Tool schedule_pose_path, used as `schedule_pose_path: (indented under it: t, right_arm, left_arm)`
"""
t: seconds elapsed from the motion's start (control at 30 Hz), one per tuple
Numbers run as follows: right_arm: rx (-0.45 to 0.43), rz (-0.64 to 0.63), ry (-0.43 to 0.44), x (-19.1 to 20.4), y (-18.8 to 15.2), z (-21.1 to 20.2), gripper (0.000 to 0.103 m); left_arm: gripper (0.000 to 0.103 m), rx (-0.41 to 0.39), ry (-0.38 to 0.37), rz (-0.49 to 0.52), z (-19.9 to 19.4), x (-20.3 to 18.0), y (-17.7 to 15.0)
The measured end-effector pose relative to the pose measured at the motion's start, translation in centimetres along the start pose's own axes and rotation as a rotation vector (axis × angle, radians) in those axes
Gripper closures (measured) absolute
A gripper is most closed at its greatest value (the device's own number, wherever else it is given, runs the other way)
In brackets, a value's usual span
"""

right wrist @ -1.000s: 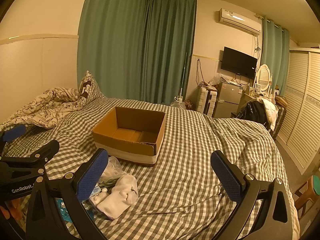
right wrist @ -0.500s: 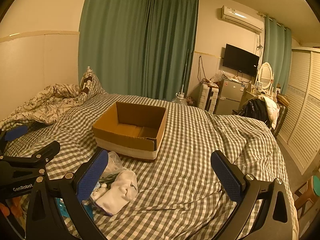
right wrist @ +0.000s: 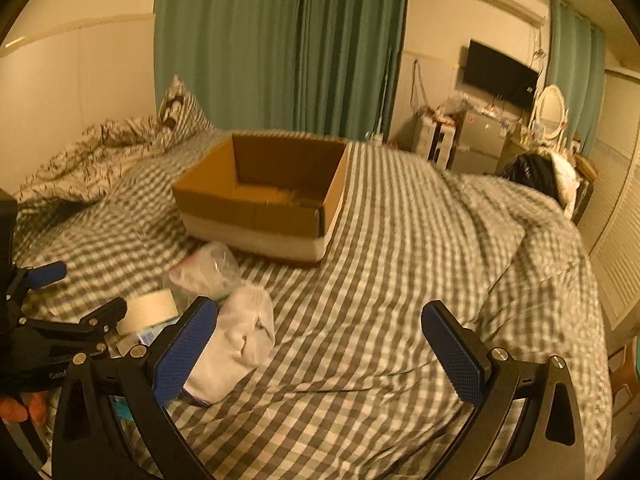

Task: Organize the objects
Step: 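Grasp the beige tape roll with the left gripper while the right gripper grasps the white socks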

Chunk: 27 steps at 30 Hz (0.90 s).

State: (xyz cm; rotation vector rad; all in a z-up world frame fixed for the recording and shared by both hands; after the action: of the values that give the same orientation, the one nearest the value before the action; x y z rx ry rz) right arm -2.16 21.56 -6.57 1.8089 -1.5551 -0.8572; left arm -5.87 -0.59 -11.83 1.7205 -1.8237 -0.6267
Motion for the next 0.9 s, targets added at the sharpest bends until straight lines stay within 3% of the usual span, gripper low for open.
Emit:
schedule_pose_path:
  t: [0.37, 0.53, 0.6, 0.73, 0.8, 0.87, 0.9]
  right_arm:
    - [0.15, -0.028, 0.082, 1.6, -2.1, 6.3, 0.002]
    - [0.205, 0.0, 0.128, 2.2, -2.0, 8.8, 0.009]
    - [0.229, 0.005, 0.144, 2.5, -2.1, 9.7, 0.015]
    - [0.279, 0.046, 0.236, 2.9, -2.5, 11.4, 0.025]
    - [0.298, 0.056, 0.283, 3.2, -2.7, 11.8, 0.038]
    - [0.301, 0.059, 0.321, 3.6, -2.8, 11.7, 0.058]
    - [0.298, 0.058, 0.333, 3.7, -2.8, 11.5, 0.059]
  left_arm:
    - [0.006, 0.102, -0.116, -0.051, 4.2, -0.1, -0.1]
    - [0.014, 0.147, -0.194, -0.026, 5.4, -0.3, -0.3]
    - [0.015, 0.174, -0.213, 0.0, 6.0, -0.6, -0.6]
    - [0.017, 0.206, -0.175, 0.085, 7.1, -1.6, -1.7]
    - [0.023, 0.204, -0.187, 0.077, 7.2, -1.5, -1.7]
    - [0.029, 0.202, -0.2, 0.053, 7.2, -1.1, -1.6]
    - [0.03, 0.199, -0.208, 0.043, 7.1, -0.8, -1.6]
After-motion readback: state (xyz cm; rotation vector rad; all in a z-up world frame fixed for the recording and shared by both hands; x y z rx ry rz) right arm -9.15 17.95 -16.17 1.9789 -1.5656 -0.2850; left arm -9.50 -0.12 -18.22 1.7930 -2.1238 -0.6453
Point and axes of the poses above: each gripper's, at about its wrist camera, not at the fingertips, and z roughly the way its jaws point, x to its left, y to its top, the point moved 1 cm from there along z, roughly the way its jaws point, and after that the axes turned 1 degree about -y, right-handed, at the moved point
